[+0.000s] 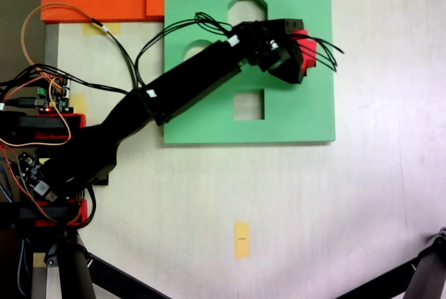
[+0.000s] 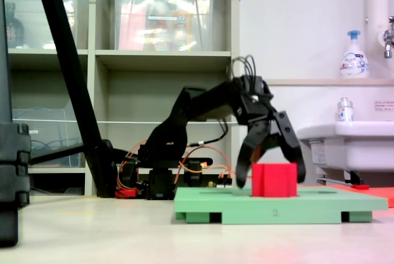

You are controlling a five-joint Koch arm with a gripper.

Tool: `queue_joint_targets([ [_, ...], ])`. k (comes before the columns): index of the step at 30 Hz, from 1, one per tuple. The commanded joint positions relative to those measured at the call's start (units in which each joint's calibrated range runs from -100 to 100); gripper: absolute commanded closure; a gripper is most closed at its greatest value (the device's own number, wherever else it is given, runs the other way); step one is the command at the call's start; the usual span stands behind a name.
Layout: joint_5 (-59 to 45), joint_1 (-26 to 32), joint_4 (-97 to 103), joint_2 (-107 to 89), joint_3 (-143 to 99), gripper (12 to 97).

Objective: Put the cross columnar block into the corresponding hole

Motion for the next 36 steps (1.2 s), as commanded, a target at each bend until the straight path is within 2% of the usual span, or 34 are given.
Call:
queue_joint_targets([
  [1, 0.7, 0.1, 1.2, -2.3, 0.7, 22.5],
  [3, 0.5, 0.2, -0.6, -5.8, 0.7, 14.2],
  [9, -1.3, 1.0, -10.0, -27.4, 0.7, 13.8],
  [13, -10.5, 1.1, -20.0, -48.5, 0.6, 15.0],
  [14, -13.5, 0.8, -23.5, -54.4, 0.6, 22.4],
  [15, -16.2, 0.2, -26.6, -60.5, 0.6, 25.6],
  [18, -22.6, -1.0, -27.6, -75.9, 0.6, 26.1],
  [20, -33.7, -2.0, -29.0, -85.5, 0.2, 27.5],
  [22, -43.7, -4.6, -29.0, -93.5, 0.2, 44.2],
  [23, -45.9, -6.2, -29.0, -96.7, 0.2, 46.8],
  [27, -49.7, -9.7, -26.5, -104.8, -0.2, 49.7],
  [29, -52.0, -9.6, -26.1, -110.8, -4.6, 49.7],
  [31, -54.5, -10.1, -17.9, -124.5, -21.2, 49.7],
  [33, -55.0, -12.2, 0.6, -141.5, -44.9, 50.3],
  [35, -57.4, -13.9, 23.4, -143.8, -68.2, 57.9],
  [36, -57.6, -14.8, 27.2, -143.8, -72.4, 58.0],
])
